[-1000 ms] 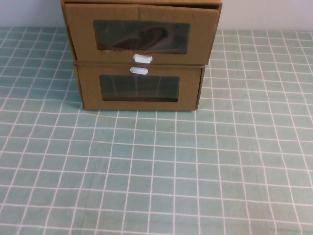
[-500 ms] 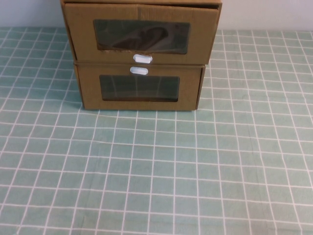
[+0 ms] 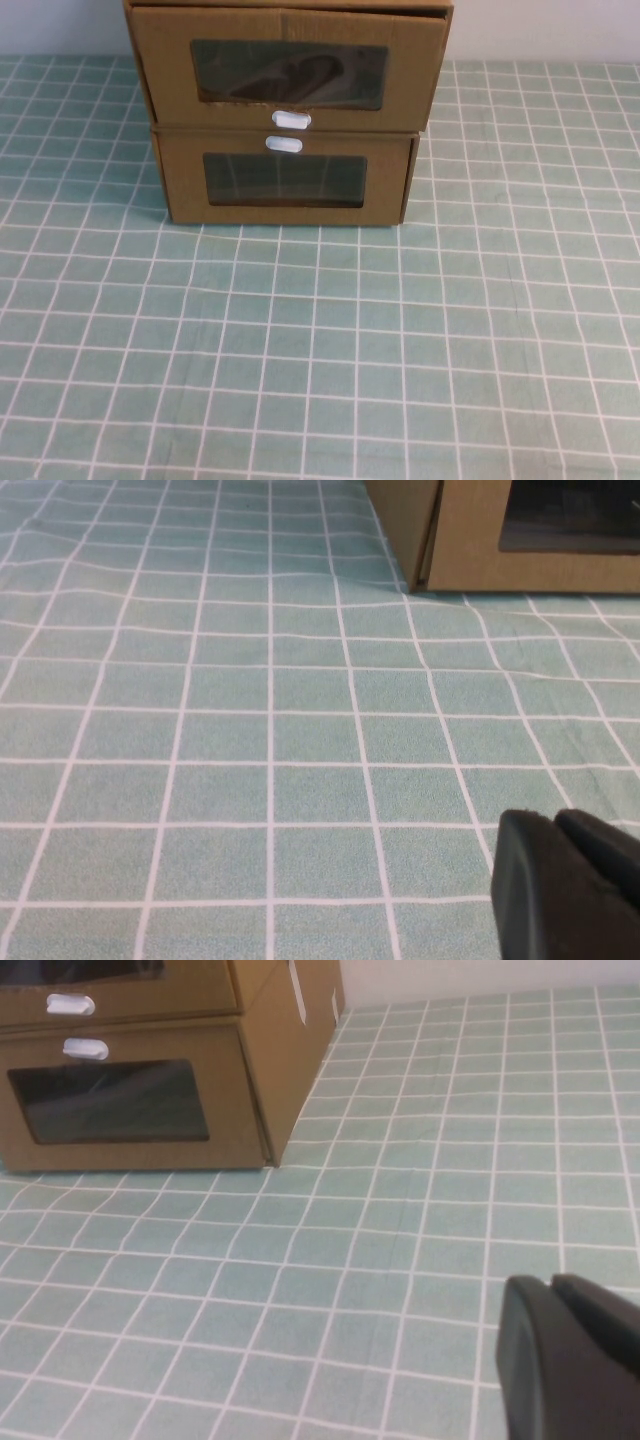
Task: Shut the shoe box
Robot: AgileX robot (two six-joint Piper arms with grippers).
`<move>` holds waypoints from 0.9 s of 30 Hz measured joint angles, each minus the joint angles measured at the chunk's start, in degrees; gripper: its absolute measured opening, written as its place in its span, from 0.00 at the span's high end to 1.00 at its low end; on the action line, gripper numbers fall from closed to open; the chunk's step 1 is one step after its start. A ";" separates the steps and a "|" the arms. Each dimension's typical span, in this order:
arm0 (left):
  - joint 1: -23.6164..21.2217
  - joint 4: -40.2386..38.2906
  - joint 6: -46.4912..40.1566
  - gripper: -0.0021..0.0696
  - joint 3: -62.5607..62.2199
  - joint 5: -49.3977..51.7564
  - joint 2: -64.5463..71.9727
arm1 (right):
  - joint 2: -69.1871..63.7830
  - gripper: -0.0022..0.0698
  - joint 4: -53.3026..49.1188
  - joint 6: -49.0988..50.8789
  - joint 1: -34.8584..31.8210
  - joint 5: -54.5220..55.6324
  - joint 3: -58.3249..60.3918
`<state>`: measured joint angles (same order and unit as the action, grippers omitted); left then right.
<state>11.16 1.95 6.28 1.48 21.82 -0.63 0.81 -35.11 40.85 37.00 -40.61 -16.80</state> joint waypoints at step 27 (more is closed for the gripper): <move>0.00 -0.21 0.00 0.98 0.00 0.00 0.00 | 0.00 0.99 5.82 -0.82 -30.45 36.65 11.78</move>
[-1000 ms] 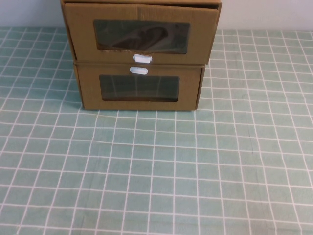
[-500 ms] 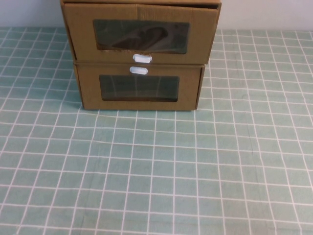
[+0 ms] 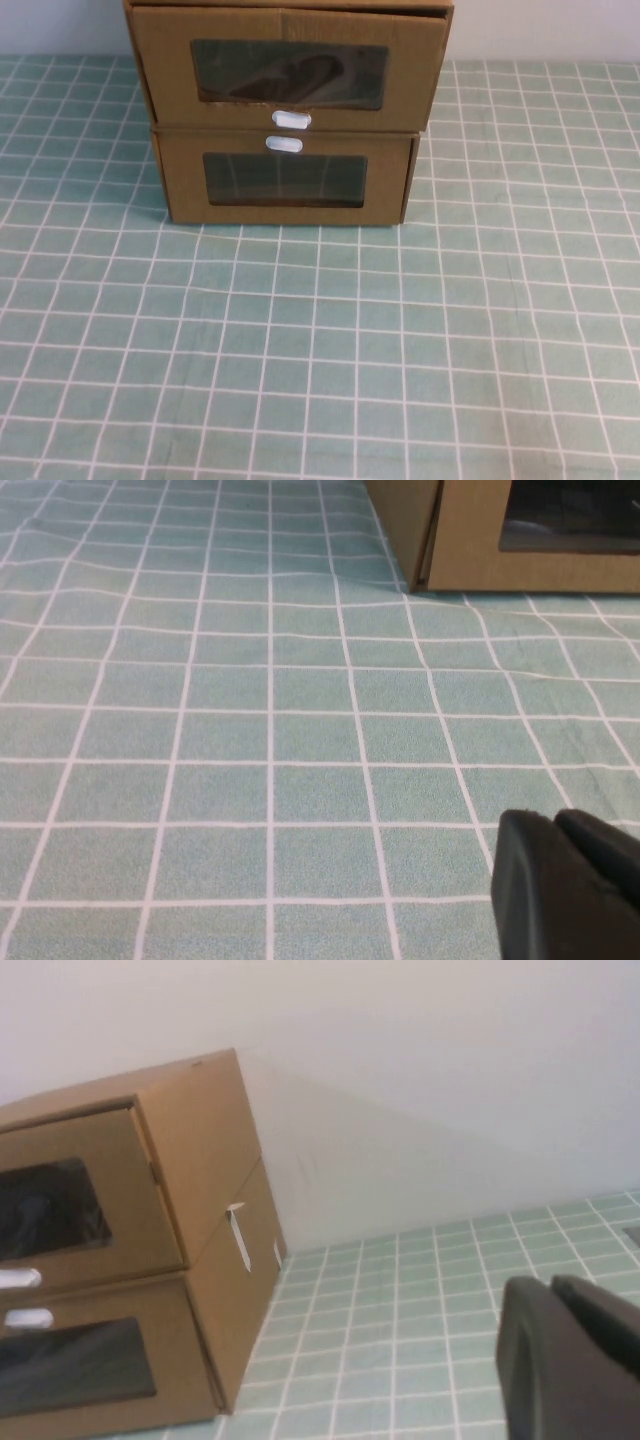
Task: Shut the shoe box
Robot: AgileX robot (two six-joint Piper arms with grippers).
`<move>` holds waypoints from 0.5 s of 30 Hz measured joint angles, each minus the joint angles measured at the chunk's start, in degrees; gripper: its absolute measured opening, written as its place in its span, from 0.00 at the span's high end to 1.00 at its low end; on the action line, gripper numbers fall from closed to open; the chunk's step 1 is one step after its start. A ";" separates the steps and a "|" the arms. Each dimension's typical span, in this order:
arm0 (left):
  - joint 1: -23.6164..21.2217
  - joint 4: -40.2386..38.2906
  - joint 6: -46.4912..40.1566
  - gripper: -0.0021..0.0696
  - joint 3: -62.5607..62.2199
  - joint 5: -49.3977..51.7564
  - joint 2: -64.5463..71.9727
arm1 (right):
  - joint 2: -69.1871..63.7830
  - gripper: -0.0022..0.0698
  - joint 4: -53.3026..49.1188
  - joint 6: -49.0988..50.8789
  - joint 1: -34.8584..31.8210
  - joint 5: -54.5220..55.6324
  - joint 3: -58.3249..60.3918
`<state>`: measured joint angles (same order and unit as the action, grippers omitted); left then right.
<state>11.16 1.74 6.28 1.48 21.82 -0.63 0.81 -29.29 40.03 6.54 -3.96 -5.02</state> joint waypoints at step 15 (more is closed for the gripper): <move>0.00 0.00 0.00 0.98 0.00 0.00 0.00 | 0.00 0.99 32.33 -44.68 -10.19 -4.85 4.20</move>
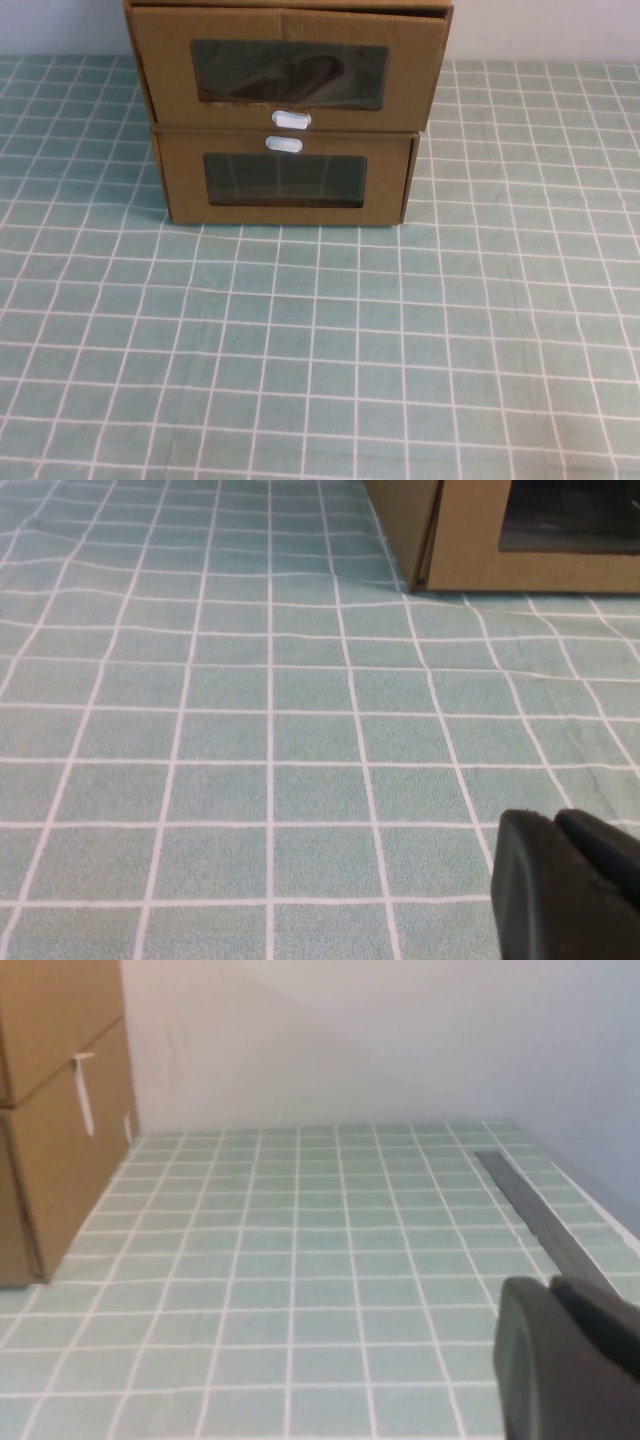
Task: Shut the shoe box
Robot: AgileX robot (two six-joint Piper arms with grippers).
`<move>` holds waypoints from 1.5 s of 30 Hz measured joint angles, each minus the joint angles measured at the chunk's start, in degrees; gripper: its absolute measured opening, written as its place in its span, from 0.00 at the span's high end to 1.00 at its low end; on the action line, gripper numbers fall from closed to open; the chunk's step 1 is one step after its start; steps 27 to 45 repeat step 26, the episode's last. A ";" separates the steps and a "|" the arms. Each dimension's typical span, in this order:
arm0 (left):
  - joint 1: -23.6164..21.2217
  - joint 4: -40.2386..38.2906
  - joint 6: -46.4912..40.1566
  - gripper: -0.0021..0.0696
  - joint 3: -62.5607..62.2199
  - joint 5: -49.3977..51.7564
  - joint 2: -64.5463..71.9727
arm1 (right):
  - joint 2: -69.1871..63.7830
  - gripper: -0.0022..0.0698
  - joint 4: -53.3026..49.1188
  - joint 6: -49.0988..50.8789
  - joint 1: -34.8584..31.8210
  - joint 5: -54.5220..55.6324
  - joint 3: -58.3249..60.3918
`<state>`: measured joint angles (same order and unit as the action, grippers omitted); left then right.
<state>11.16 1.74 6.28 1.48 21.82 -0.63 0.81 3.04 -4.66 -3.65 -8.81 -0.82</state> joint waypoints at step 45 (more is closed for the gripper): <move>0.00 0.00 0.00 0.98 0.00 0.00 0.00 | 0.00 0.99 0.39 -0.68 -1.62 -10.75 2.35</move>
